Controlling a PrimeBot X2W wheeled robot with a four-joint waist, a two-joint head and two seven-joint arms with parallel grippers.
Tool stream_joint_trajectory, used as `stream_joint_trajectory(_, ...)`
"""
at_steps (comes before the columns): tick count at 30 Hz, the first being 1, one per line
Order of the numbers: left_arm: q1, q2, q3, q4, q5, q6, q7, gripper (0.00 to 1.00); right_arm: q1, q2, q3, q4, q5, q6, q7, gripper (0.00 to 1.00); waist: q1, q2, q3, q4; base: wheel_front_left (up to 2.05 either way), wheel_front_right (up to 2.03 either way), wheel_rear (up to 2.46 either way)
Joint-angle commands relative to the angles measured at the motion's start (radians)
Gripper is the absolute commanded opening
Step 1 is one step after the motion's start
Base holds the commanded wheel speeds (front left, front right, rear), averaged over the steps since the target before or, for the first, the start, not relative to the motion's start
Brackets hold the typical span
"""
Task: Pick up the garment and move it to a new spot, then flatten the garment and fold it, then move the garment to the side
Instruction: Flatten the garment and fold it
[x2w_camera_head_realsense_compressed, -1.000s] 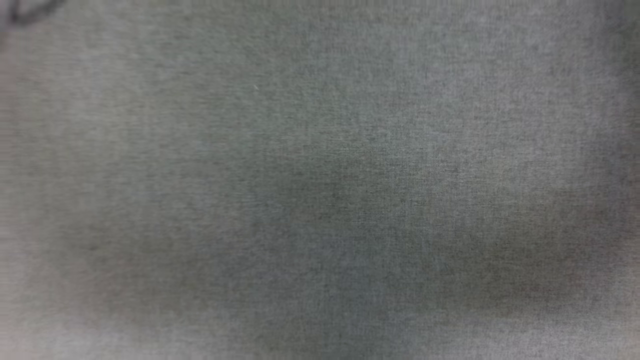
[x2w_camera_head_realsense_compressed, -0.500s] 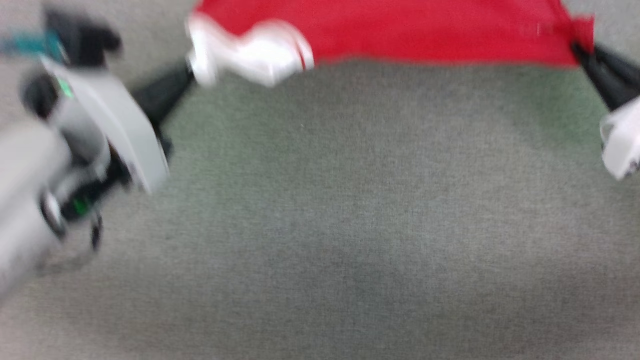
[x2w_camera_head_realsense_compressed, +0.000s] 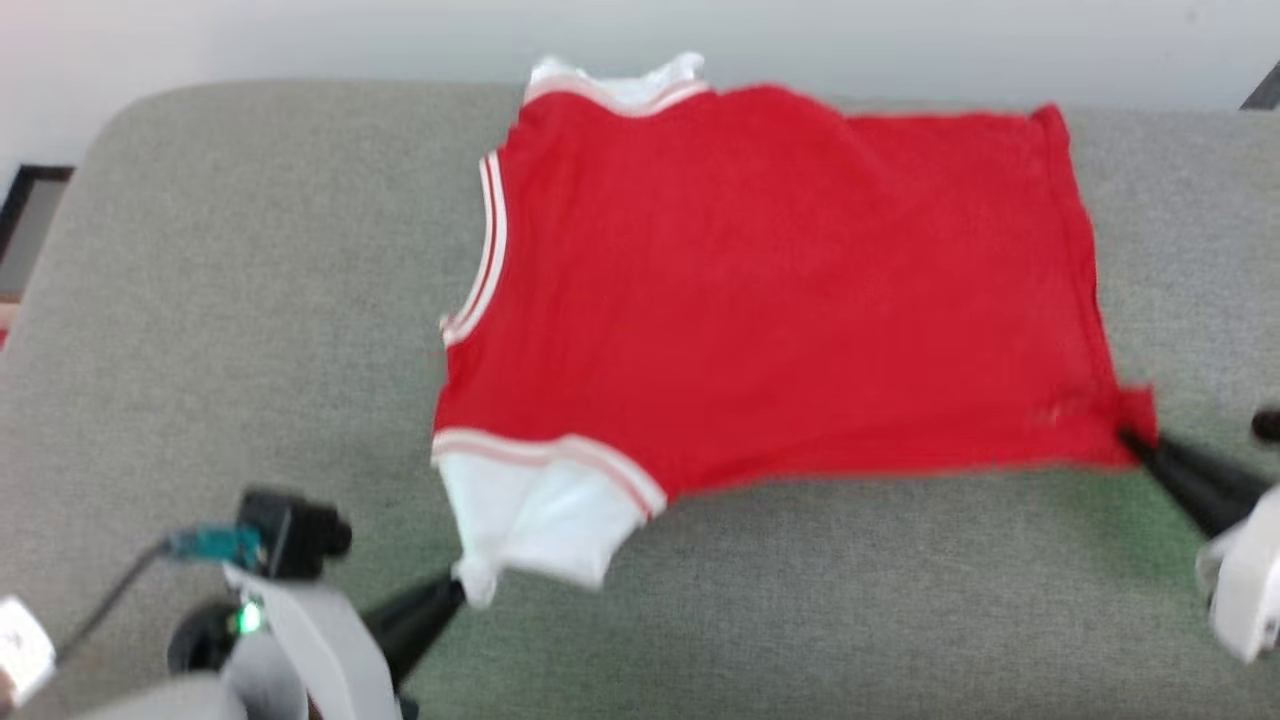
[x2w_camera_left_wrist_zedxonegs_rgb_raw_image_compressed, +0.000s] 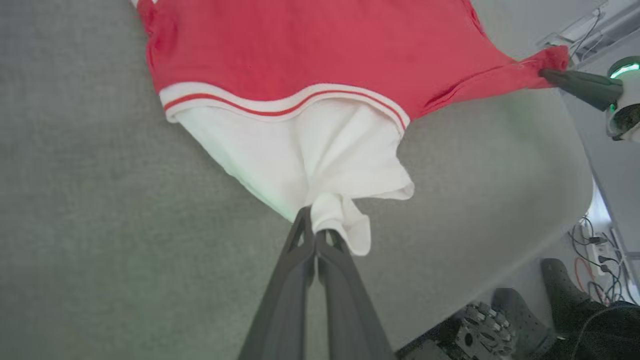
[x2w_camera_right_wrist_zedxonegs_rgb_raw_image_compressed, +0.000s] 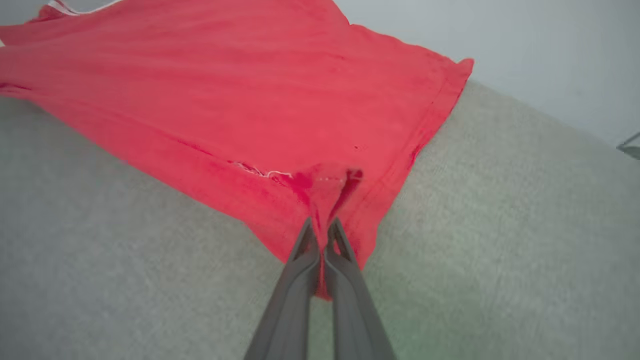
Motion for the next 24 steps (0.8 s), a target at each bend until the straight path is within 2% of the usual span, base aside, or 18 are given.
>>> stream_joint_trajectory(1, 0.065, 0.009, -0.002, -0.026, -0.012, 0.027, -0.012, 0.0, 0.076, -0.008, -0.011, -0.03, 0.01, -0.001, 0.008, 0.0, 0.0, -0.0001, -0.035, -0.005, 0.0, 0.0, 0.0)
stream_joint_trajectory(8, 0.249, 0.024, -0.004, -0.118, -0.074, 0.117, -0.037, 0.0, 0.303, -0.05, -0.071, -0.129, 0.03, -0.001, 0.042, 0.0, 0.0, -0.0001, -0.054, -0.016, 0.0, 0.0, 0.0)
stream_joint_trajectory(13, 0.323, 0.032, -0.003, -0.177, -0.091, 0.163, -0.065, 0.0, 0.406, -0.036, -0.155, -0.17, 0.026, -0.001, 0.062, 0.0, 0.0, -0.0001, -0.049, -0.035, 0.0, 0.0, 0.0)
stream_joint_trajectory(18, 0.262, 0.084, 0.022, -0.214, -0.047, 0.193, -0.049, 0.0, 0.439, 0.001, -0.242, -0.219, 0.001, -0.001, 0.107, 0.0, 0.0, -0.0001, -0.042, -0.056, 0.0, 0.0, 0.0)
stream_joint_trajectory(22, 0.17, 0.146, 0.052, -0.244, 0.009, 0.211, 0.015, 0.0, 0.407, 0.033, -0.307, -0.27, -0.034, -0.001, 0.166, 0.0, 0.0, -0.0001, -0.033, -0.08, 0.0, 0.0, 0.0)
stream_joint_trajectory(24, 0.14, 0.158, 0.061, -0.247, 0.026, 0.209, 0.039, 0.0, 0.396, 0.042, -0.322, -0.276, -0.046, -0.001, 0.18, 0.0, 0.0, -0.0001, -0.031, -0.085, 0.0, 0.0, 0.0)
